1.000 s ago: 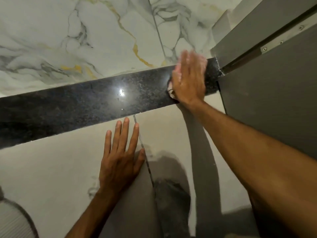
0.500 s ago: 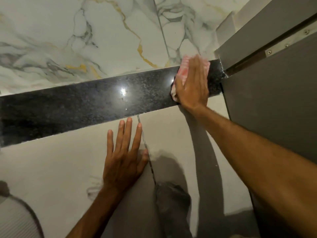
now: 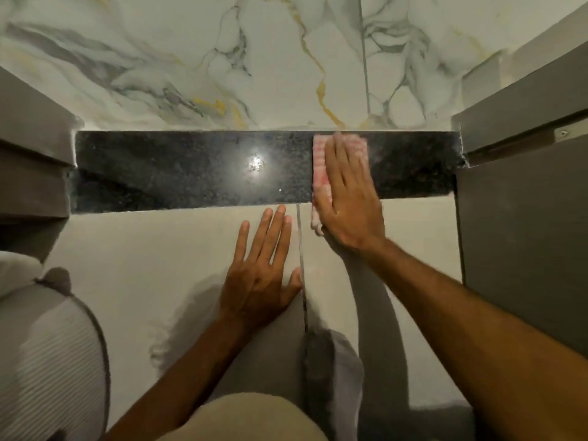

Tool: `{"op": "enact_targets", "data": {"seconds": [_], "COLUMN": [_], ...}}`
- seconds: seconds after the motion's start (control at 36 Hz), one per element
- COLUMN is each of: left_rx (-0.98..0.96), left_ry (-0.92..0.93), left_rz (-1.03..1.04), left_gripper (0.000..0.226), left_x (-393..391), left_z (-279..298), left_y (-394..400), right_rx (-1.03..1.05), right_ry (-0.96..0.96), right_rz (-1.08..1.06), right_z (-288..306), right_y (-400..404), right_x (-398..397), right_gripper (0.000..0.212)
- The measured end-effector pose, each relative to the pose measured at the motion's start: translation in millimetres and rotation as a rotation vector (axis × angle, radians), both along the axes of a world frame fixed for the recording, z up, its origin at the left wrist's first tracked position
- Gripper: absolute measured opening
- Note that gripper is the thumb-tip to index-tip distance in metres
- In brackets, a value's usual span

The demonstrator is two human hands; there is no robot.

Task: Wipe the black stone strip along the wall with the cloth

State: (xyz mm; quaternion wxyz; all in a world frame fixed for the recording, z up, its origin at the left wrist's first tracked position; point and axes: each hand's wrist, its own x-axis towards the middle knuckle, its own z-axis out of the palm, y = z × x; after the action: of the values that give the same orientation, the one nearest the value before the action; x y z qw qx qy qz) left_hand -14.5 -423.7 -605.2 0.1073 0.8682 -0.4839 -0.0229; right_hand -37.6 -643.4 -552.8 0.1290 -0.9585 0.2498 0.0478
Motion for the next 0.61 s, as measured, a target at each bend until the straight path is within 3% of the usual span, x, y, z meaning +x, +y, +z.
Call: {"op": "enact_targets", "data": {"seconds": [0.08, 0.17, 0.25, 0.31, 0.47, 0.61], "left_rx": [0.022, 0.037, 0.030, 0.035, 0.135, 0.191], "left_ry": [-0.001, -0.012, -0.013, 0.005, -0.055, -0.079], "left_rz": [0.020, 0.054, 0.148, 0.245, 0.417, 0.480], "left_gripper": [0.081, 0.082, 0.079, 0.079, 0.081, 0.079], "left_x": [0, 1, 5, 8, 20, 34], "left_z": [3, 6, 7, 8, 8, 10], "left_y": [7, 17, 36, 53, 109, 134], "right_rx": [0.055, 0.152, 0.109, 0.047, 0.026, 0.089], "right_ry": [0.044, 0.086, 0.077, 0.075, -0.028, -0.013], "right_rz": [-0.051, -0.319, -0.483, -0.482, 0.060, 0.346], "right_z": [4, 11, 12, 10, -4, -5], "right_y": [29, 28, 16, 12, 84, 132], "right_x": [-71, -113, -79, -34, 80, 22], "right_gripper": [0.076, 0.084, 0.084, 0.080, 0.077, 0.078]}}
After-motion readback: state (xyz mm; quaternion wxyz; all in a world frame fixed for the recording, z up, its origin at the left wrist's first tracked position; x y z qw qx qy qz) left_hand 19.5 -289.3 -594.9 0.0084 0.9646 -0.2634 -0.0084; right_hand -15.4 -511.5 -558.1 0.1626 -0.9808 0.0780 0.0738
